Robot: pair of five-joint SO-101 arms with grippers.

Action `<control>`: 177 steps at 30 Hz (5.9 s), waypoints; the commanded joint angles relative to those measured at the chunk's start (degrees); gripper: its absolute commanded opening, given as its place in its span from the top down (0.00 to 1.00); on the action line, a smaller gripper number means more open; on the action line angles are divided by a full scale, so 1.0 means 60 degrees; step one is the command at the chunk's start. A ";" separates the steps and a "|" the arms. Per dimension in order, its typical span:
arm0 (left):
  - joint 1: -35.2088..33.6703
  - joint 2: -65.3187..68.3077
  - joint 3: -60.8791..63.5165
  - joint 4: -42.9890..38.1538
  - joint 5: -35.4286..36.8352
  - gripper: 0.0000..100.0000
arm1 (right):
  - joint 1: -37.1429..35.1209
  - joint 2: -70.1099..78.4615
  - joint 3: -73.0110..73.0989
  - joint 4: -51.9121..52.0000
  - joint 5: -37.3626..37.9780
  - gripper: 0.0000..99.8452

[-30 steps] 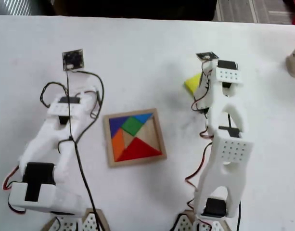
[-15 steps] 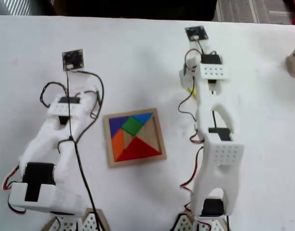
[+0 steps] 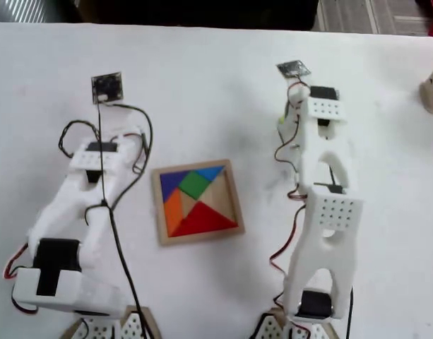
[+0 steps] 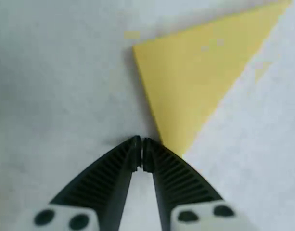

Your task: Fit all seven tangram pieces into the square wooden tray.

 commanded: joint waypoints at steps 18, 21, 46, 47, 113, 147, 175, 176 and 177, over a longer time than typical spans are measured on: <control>0.0139 -0.0081 -0.0498 -0.0249 0.0029 0.98 | -0.0037 0.0535 -0.1333 -0.2645 -0.1582 0.98; 0.0139 -0.0081 -0.0498 -0.0249 0.0029 0.98 | -0.0066 0.0857 -0.1465 -0.2103 -0.1495 0.98; 0.0139 -0.0081 -0.0513 -0.0249 0.0029 0.97 | 0.1663 -0.1194 -0.0821 0.3260 0.2139 0.98; 0.0139 -0.0081 -0.0527 -0.0249 0.0029 0.97 | 0.1692 -0.1634 -0.0322 0.3260 0.2110 0.98; 0.0125 -0.0081 -0.0527 -0.0249 0.0029 0.97 | 0.1429 -0.6615 0.8103 -0.2293 -0.0337 0.98; 0.0051 0.0989 -0.1231 -0.0366 0.0029 0.98 | 0.0344 -0.7011 0.8806 -0.1326 0.4352 0.73; 0.0081 0.0989 -0.1231 -0.0396 0.0029 0.98 | 0.0857 -0.7055 1.0901 -0.4081 0.6315 0.66; 0.0081 0.0989 -0.1231 -0.0396 0.0029 0.98 | 0.0828 -0.7055 1.0901 -0.4081 0.6315 0.66; 0.0081 0.0989 -0.1231 -0.0396 0.0029 0.98 | 0.0813 -0.7055 1.0901 -0.4081 0.6315 0.66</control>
